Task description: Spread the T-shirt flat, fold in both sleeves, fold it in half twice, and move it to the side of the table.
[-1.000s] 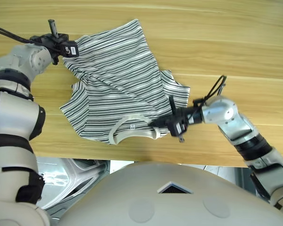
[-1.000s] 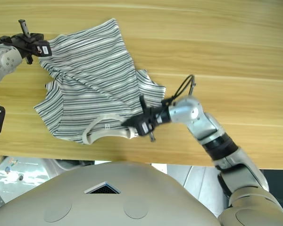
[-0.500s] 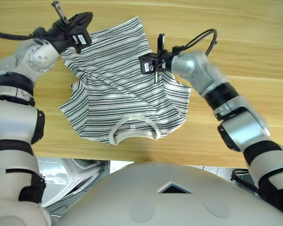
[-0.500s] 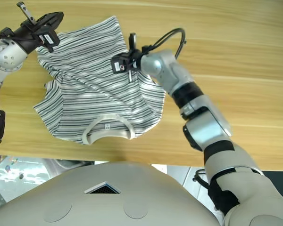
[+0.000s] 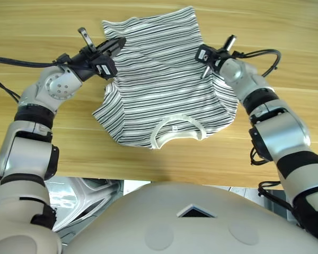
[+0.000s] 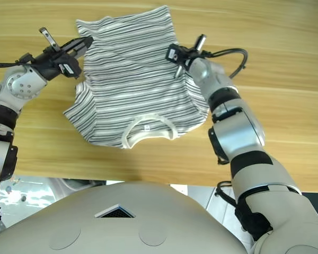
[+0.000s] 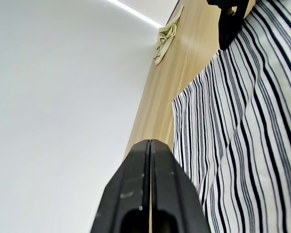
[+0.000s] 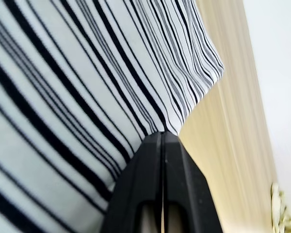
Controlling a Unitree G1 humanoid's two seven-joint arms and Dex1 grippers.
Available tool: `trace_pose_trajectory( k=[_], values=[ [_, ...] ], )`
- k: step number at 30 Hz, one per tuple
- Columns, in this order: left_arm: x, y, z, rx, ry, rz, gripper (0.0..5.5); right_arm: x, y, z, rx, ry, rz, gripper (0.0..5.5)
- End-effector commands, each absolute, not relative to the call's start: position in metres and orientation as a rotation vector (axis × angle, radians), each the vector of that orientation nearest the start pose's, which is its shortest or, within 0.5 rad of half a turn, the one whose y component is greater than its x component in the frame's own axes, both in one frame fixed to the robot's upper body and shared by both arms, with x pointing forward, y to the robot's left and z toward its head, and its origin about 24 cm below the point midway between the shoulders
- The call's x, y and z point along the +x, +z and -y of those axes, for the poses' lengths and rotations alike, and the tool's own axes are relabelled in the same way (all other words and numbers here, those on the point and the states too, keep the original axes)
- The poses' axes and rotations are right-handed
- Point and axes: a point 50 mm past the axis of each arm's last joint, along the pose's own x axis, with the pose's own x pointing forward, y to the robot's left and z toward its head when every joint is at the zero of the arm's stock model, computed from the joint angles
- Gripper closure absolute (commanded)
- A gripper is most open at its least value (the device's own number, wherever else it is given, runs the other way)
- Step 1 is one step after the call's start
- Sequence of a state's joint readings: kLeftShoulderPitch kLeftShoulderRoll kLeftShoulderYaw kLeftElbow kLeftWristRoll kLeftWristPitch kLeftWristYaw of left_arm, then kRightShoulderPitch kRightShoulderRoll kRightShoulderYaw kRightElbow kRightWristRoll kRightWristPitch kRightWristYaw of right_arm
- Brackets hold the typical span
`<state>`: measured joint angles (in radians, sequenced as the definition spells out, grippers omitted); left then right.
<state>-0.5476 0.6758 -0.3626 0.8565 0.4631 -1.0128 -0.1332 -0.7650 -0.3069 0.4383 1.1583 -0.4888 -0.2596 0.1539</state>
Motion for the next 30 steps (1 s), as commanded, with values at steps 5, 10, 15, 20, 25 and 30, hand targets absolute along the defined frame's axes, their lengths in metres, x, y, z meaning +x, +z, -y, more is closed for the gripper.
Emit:
trace_pose_trajectory(
  k=[5,10,15,20,25,30],
  values=[
    [0.301,0.067,-0.211,1.124,-0.771,0.366,5.47,0.320,0.024,0.151,-1.020,0.714,-0.131,5.50],
    [0.301,0.065,-0.216,1.148,-0.759,0.342,5.47,0.297,0.040,0.148,-1.047,0.785,-0.072,5.50],
    [0.300,0.064,-0.220,1.165,-0.759,0.330,5.47,0.282,0.047,0.144,-1.083,0.823,-0.048,5.50],
    [0.300,0.065,-0.223,1.184,-0.758,0.324,5.47,0.275,0.049,0.153,-1.147,0.833,-0.053,5.50],
    [0.298,0.064,-0.224,1.191,-0.770,0.324,5.47,0.256,0.029,0.182,-1.320,0.949,-0.170,5.50],
    [0.293,0.064,-0.227,1.218,-0.805,0.312,5.47,0.213,0.021,0.187,-1.311,1.205,-0.183,5.50]
  ],
)
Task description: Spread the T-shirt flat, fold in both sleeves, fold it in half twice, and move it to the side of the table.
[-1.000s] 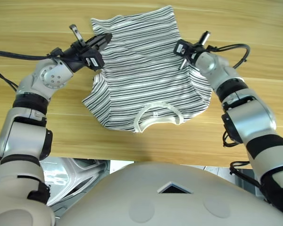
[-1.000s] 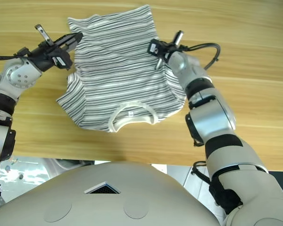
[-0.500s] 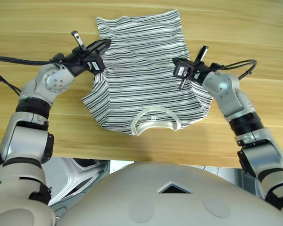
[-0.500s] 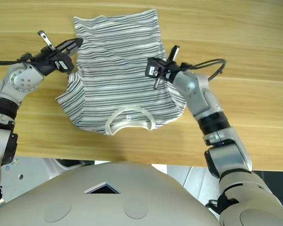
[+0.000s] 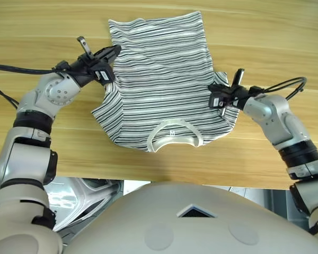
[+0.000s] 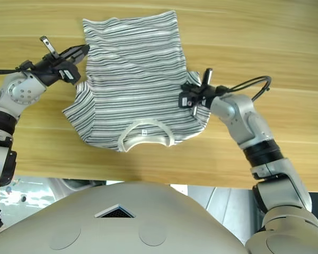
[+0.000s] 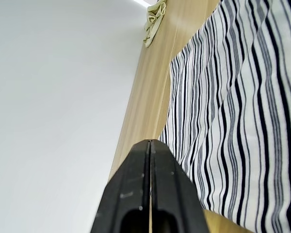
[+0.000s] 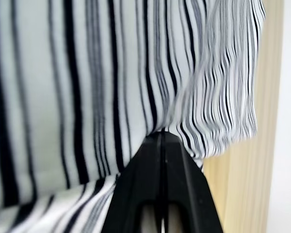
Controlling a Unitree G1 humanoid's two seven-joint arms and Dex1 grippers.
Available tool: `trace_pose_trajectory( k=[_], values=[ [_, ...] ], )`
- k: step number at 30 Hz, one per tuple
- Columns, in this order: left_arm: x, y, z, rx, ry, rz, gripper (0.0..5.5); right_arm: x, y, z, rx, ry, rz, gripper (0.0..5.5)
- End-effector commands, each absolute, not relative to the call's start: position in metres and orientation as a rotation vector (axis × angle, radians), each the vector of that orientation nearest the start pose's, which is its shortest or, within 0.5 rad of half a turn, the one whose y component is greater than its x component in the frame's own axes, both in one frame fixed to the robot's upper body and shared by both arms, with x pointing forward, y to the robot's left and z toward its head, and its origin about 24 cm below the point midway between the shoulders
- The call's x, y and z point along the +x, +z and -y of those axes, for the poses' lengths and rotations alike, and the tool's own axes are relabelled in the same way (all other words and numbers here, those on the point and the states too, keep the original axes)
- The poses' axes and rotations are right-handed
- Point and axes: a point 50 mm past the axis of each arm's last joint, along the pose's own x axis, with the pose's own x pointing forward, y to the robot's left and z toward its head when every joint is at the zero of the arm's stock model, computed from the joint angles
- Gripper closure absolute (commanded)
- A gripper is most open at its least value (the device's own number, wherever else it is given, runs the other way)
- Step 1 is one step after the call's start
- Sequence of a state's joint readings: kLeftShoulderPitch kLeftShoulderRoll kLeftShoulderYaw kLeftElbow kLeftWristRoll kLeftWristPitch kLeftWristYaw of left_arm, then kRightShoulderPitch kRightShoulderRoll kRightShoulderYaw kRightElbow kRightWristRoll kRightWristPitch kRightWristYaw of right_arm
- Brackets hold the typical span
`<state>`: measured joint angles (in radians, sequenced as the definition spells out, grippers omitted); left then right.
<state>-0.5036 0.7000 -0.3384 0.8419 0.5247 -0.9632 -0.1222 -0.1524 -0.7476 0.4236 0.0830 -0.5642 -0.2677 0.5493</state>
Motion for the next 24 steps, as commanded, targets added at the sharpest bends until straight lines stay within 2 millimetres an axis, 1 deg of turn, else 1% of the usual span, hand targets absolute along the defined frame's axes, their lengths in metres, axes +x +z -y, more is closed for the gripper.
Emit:
trace_pose_trajectory(
  k=[1,5,7,11,14,16,19,22,24],
  values=[
    [0.293,0.065,-0.228,1.220,-0.809,0.312,5.47,0.208,0.024,0.187,-1.283,1.225,-0.165,5.50],
    [0.292,0.067,-0.230,1.225,-0.818,0.308,5.47,0.197,0.031,0.183,-1.223,1.278,-0.123,5.50],
    [0.292,0.068,-0.230,1.229,-0.823,0.307,5.47,0.195,0.034,0.181,-1.207,1.286,-0.111,5.50],
    [0.289,0.065,-0.232,1.247,-0.850,0.280,5.47,0.205,0.037,0.186,-1.213,1.221,-0.123,5.50],
    [0.285,0.064,-0.240,1.252,-0.865,0.247,5.47,0.221,0.040,0.195,-1.251,1.104,-0.142,5.50],
    [0.284,0.066,-0.241,1.228,-0.869,0.249,5.47,0.231,0.042,0.203,-1.289,1.028,-0.162,5.50],
    [0.285,0.071,-0.239,1.197,-0.852,0.275,5.07,0.238,0.039,0.210,-1.324,0.990,-0.197,5.50],
    [0.287,0.070,-0.237,1.191,-0.843,0.277,4.63,0.242,0.036,0.217,-1.341,0.970,-0.224,5.50],
    [0.287,0.070,-0.235,1.188,-0.844,0.280,4.39,0.236,0.036,0.214,-1.320,1.000,-0.208,5.50]
  ],
)
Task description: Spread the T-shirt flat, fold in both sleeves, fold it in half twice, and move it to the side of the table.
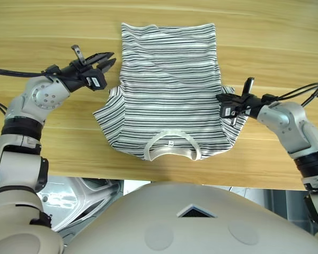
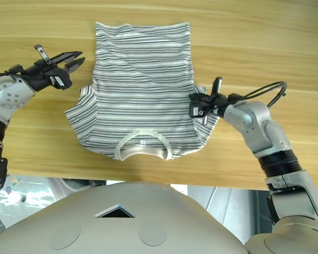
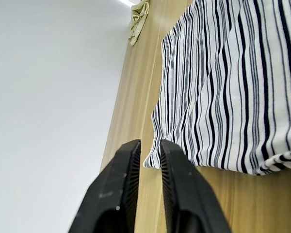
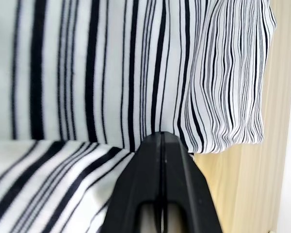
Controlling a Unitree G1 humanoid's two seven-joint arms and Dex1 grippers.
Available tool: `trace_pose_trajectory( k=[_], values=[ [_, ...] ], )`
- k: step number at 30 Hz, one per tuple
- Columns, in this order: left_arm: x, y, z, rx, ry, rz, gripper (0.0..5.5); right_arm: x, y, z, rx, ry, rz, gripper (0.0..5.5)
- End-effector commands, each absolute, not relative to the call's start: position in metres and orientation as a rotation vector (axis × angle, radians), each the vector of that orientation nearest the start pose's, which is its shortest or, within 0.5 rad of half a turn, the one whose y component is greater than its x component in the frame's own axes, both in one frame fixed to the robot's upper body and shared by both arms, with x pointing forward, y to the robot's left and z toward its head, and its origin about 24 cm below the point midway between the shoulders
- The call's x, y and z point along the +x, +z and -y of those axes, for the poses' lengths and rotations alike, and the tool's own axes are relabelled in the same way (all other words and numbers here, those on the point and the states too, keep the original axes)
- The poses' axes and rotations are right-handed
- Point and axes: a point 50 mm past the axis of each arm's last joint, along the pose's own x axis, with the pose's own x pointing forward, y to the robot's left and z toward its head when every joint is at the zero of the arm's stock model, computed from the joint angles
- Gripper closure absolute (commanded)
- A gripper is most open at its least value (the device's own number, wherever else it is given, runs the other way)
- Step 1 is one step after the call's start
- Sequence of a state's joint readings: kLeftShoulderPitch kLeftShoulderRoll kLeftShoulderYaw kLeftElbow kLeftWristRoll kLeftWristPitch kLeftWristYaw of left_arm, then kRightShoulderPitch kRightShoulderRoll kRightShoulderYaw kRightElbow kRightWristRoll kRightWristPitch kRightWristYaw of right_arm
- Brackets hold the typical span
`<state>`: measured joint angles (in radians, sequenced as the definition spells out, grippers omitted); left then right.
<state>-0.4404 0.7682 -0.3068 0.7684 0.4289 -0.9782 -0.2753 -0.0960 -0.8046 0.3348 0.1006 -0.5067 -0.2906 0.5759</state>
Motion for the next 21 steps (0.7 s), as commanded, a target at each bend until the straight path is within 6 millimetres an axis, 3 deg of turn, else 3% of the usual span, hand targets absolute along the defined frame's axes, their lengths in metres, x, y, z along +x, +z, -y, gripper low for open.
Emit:
trace_pose_trajectory(
  k=[1,5,7,14,18,21],
  values=[
    [0.287,0.069,-0.235,1.184,-0.848,0.272,4.21,0.231,0.038,0.209,-1.287,1.034,-0.179,5.50],
    [0.281,0.067,-0.237,1.146,-0.900,0.246,3.63,0.218,0.052,0.195,-1.179,1.113,-0.075,5.50],
    [0.275,0.072,-0.242,1.090,-0.929,0.247,3.31,0.221,0.063,0.193,-1.123,1.081,-0.028,5.50],
    [0.269,0.117,-0.277,1.026,-0.881,0.252,2.35,0.224,0.086,0.197,-1.025,1.006,0.049,4.40],
    [0.223,0.124,-0.322,1.235,-1.036,-0.009,1.80,0.225,0.096,0.200,-1.012,0.989,0.088,3.69],
    [0.208,0.107,-0.323,1.327,-1.173,-0.160,1.80,0.218,0.104,0.201,-0.990,0.978,0.117,3.19]
  ],
)
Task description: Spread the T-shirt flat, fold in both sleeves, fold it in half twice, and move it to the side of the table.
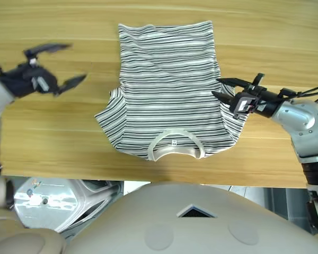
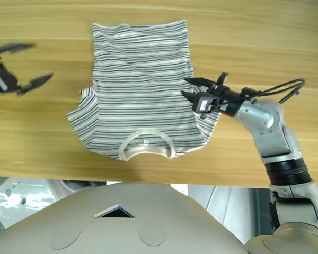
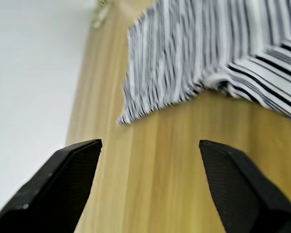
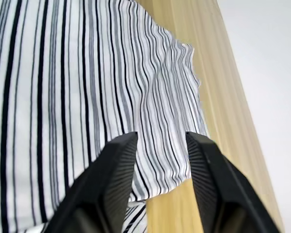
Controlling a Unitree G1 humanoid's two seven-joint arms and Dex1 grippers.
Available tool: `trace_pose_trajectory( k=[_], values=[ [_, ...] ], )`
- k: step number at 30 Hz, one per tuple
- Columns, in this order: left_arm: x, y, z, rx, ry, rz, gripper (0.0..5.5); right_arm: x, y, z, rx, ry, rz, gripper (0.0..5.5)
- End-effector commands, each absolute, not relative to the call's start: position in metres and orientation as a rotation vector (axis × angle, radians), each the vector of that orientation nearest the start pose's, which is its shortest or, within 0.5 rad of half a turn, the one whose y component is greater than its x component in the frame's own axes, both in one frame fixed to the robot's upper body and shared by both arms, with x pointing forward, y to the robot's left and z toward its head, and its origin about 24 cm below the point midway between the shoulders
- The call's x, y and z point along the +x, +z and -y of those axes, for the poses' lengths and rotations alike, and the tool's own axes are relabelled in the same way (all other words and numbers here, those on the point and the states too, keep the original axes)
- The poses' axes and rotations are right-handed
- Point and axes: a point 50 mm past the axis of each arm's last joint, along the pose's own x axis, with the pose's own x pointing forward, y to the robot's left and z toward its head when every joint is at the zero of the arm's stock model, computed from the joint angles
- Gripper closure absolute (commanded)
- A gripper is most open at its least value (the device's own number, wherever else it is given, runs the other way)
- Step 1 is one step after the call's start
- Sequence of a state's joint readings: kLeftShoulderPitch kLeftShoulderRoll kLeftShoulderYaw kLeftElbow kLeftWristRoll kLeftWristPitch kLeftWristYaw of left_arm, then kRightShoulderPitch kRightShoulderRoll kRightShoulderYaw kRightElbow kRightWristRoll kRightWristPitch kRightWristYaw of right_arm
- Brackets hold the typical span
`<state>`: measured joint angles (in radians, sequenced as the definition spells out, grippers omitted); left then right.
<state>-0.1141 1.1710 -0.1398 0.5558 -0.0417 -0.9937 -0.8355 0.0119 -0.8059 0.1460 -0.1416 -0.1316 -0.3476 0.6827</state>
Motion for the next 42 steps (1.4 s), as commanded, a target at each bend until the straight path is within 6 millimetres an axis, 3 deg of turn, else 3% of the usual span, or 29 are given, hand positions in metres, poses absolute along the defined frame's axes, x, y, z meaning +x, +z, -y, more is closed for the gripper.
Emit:
trace_pose_trajectory(
  k=[1,5,12,17,28,35,42],
  values=[
    [0.203,0.097,-0.317,1.328,-1.218,-0.181,1.80,0.217,0.105,0.202,-0.985,0.973,0.120,3.14],
    [0.183,0.053,-0.299,1.391,-1.365,-0.262,1.80,0.209,0.105,0.197,-0.963,1.003,0.139,3.14],
    [0.188,0.023,-0.278,1.469,-1.362,-0.220,1.80,0.204,0.106,0.192,-0.942,1.020,0.160,3.14],
    [0.191,0.020,-0.280,1.505,-1.361,-0.225,2.13,0.202,0.105,0.192,-0.933,1.021,0.153,3.10],
    [0.178,0.024,-0.293,1.494,-1.429,-0.310,4.17,0.204,0.105,0.189,-0.915,1.025,0.159,3.10],
    [0.177,0.029,-0.284,1.473,-1.444,-0.293,5.47,0.204,0.103,0.189,-0.906,1.019,0.151,3.10],
    [0.182,0.030,-0.278,1.475,-1.431,-0.267,5.49,0.203,0.101,0.188,-0.903,1.020,0.149,3.10]
  ],
)
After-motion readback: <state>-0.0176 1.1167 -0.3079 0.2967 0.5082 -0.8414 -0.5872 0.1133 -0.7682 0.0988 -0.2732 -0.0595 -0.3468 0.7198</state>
